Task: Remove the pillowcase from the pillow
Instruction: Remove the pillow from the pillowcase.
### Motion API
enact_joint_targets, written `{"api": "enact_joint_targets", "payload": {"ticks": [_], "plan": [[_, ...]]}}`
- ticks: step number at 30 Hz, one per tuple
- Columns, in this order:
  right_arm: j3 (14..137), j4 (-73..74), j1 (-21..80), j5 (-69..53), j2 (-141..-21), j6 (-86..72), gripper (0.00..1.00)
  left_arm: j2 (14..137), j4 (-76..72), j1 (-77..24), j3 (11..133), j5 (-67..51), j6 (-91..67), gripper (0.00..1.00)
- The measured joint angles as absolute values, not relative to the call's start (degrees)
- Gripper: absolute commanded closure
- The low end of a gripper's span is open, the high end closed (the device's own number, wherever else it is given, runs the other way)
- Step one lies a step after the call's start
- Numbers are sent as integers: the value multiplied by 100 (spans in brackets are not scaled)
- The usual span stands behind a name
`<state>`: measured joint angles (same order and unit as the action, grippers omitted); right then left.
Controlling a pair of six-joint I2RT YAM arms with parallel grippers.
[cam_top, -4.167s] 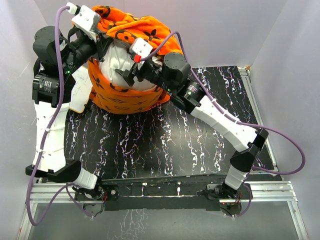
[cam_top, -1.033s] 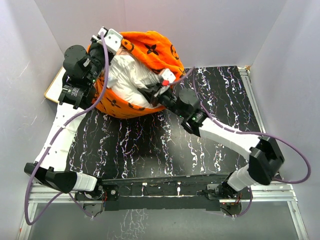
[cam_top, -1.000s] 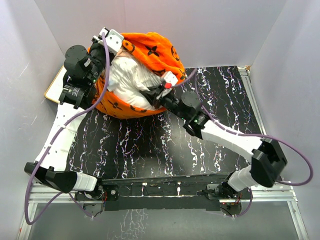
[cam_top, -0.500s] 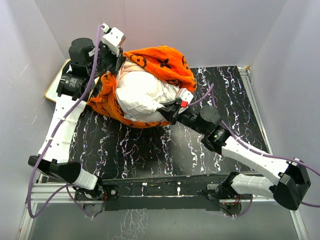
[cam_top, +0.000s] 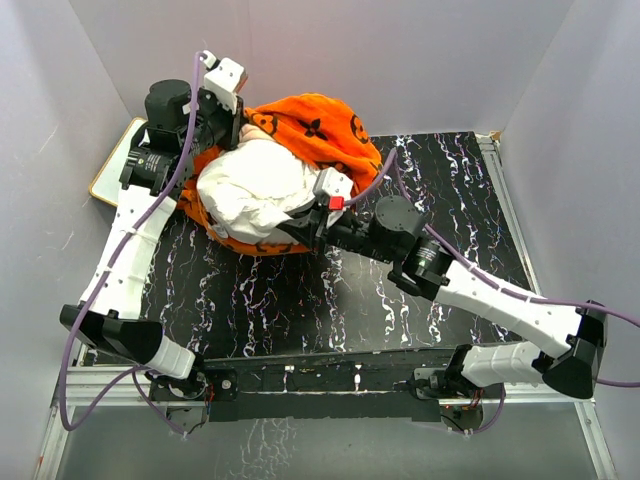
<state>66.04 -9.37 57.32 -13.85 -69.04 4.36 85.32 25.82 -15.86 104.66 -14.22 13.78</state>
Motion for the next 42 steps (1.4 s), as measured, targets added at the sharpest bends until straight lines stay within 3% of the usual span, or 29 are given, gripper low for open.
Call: {"api": "enact_joint_targets", "payload": {"ticks": [1, 4, 6, 15, 23, 28, 34, 42], "plan": [[6683, -897, 5736, -1387, -6954, 438, 92, 8552, 2598, -1584, 10506, -1406, 1365, 82], [6976, -716, 5734, -1413, -7146, 440, 92, 8621, 2655, -1562, 10608, -1396, 1337, 18], [7231, -482, 5745, -1428, -7323, 432, 92, 8702, 2790, -1509, 10770, -1404, 1334, 6], [8326, 32, 5457, -1328, -8173, 211, 92, 8807, 3262, -1409, 12269, -1413, 1575, 3], [9179, 123, 5096, -1358, -8680, 156, 92, 6993, 2204, -1435, 11583, -849, 2349, 3], [9706, 322, 5122, -1505, -9059, 158, 92, 6420, 2729, -1435, 11725, -1828, 2502, 3], [10138, 563, 5170, -1651, -9362, 163, 92, 7002, 4191, -1437, 12355, -3063, 2639, 3], [10276, 847, 5227, -1841, -9483, 161, 92, 7955, 5170, -1422, 11944, -2945, 3304, 3]]}}
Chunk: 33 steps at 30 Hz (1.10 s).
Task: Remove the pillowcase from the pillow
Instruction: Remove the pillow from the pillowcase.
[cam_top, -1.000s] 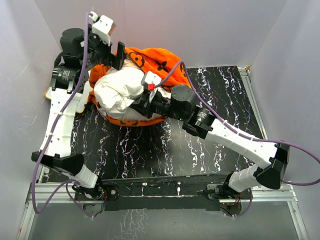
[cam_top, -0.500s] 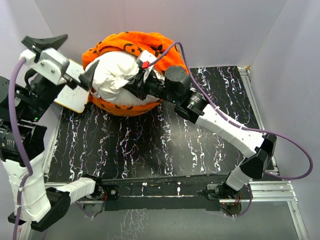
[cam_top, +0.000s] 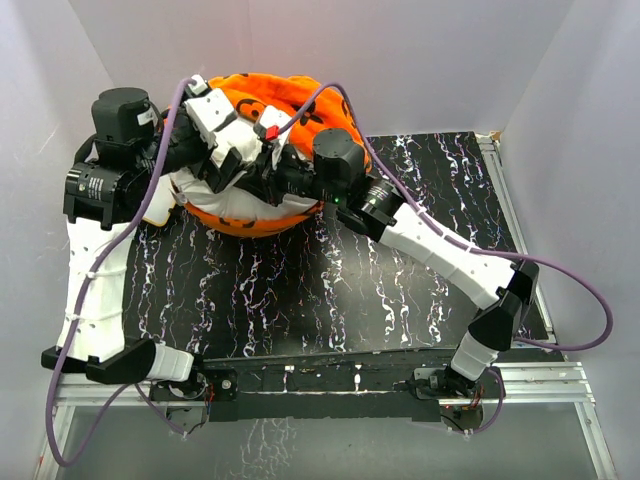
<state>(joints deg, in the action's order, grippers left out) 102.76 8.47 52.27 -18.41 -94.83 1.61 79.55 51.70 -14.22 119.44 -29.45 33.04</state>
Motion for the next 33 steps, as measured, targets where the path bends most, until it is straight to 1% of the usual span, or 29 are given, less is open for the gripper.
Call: {"api": "enact_joint_targets", "payload": {"ticks": [3, 4, 5, 7, 8, 9, 10, 11, 12, 13, 15, 18, 25, 29, 33], "plan": [[10283, 972, 5227, -2032, -9544, 143, 92, 7795, 5201, -1415, 11631, -2777, 3621, 3], [10283, 987, 5223, -2143, -9561, 130, 92, 7690, 5199, -1422, 11513, -2720, 3732, 4], [10285, 1002, 5212, -2263, -9574, 104, 92, 7577, 5194, -1428, 11384, -2659, 3844, 9], [10285, 1057, 5159, -2558, -9574, -19, 91, 7371, 5212, -1439, 11177, -2585, 4029, 29], [10285, 1059, 5107, -2639, -9574, -56, 87, 7310, 5234, -1448, 11111, -2571, 4112, 48], [10285, 1059, 5019, -2805, -9574, -165, 80, 7275, 5242, -1457, 11067, -2567, 4165, 72], [10287, 1059, 4906, -2976, -9574, -274, 70, 7258, 5253, -1472, 11032, -2571, 4222, 89], [10291, 1059, 4768, -3133, -9574, -395, 60, 7260, 5240, -1483, 10997, -2567, 4257, 99], [10311, 1066, 4641, -3249, -9574, -506, 50, 7277, 5199, -1487, 10960, -2534, 4285, 100], [10355, 1083, 4469, -3369, -9574, -613, 44, 7310, 5137, -1487, 10921, -2493, 4294, 100], [10416, 1079, 4132, -3485, -9520, -786, 37, 7371, 5015, -1494, 10844, -2423, 4274, 100], [10361, 1076, 3765, -3304, -9220, -893, 31, 7435, 4801, -1509, 10818, -2338, 4235, 100], [10162, 1063, 3203, -2357, -8372, -626, 28, 7432, 4866, -1509, 10866, -2206, 4160, 100], [10145, 1245, 3221, -2053, -8311, -309, 27, 7456, 5048, -1507, 11056, -2180, 4104, 100], [9955, 1503, 3225, -2032, -8348, -54, 27, 7559, 5199, -1507, 11360, -2176, 4040, 100]]}}
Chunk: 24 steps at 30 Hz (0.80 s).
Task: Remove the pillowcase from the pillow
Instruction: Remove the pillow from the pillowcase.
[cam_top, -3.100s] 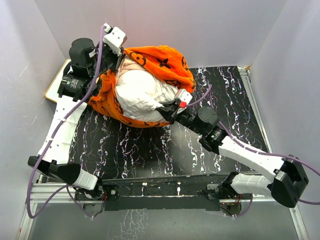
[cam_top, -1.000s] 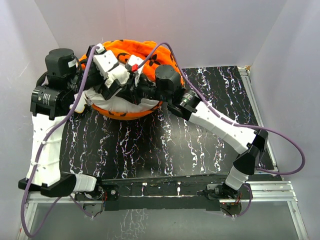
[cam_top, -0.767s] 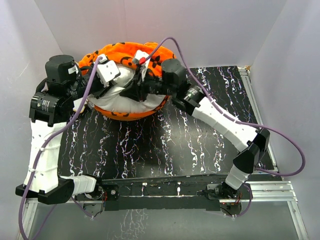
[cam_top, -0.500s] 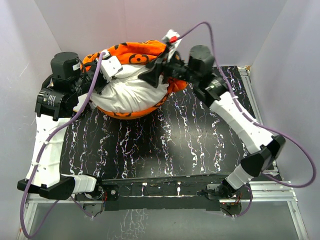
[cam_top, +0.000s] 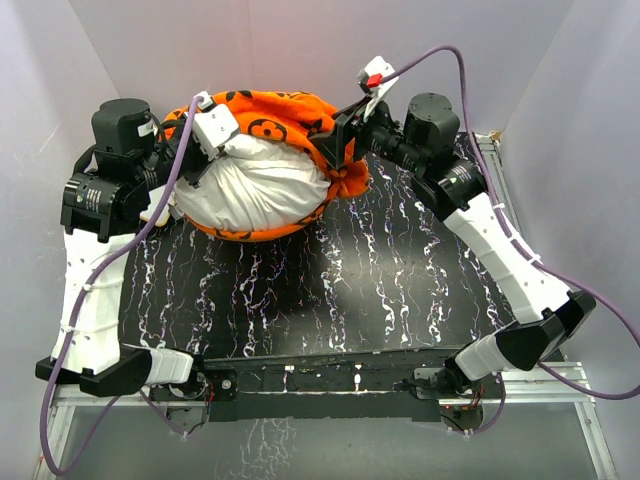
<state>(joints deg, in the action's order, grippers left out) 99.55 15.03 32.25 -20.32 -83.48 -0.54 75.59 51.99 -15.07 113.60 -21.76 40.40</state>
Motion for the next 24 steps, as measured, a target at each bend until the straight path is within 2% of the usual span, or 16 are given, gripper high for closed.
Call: {"api": "enact_joint_targets", "payload": {"ticks": [5, 7, 8, 9, 10, 11, 12, 20, 24], "plan": [[9721, 1649, 3225, -2119, -8409, 167, 29, 7684, 5343, -1507, 11583, -2204, 3970, 100], [9723, 1645, 3225, -2112, -8444, 215, 38, 7695, 5384, -1507, 11596, -2213, 3935, 100], [9734, 1645, 3225, -2106, -8462, 242, 47, 7697, 5402, -1505, 11607, -2226, 3927, 100], [9758, 1645, 3225, -2097, -8484, 261, 63, 7701, 5422, -1503, 11625, -2246, 3898, 100], [9839, 1651, 3225, -2069, -8543, 266, 75, 7703, 5441, -1498, 11636, -2285, 3872, 100], [9920, 1651, 3225, -2008, -8604, 285, 85, 7706, 5461, -1494, 11644, -2318, 3844, 100], [10031, 1647, 3225, -1909, -8687, 261, 91, 7706, 5487, -1481, 11649, -2364, 3817, 100], [10374, 1533, 3103, -1188, -9122, 40, 92, 7697, 5843, -1470, 11725, -2823, 3822, 100], [10374, 1267, 2628, -1000, -9238, -270, 92, 7804, 6337, -1474, 12202, -2976, 3946, 100]]}}
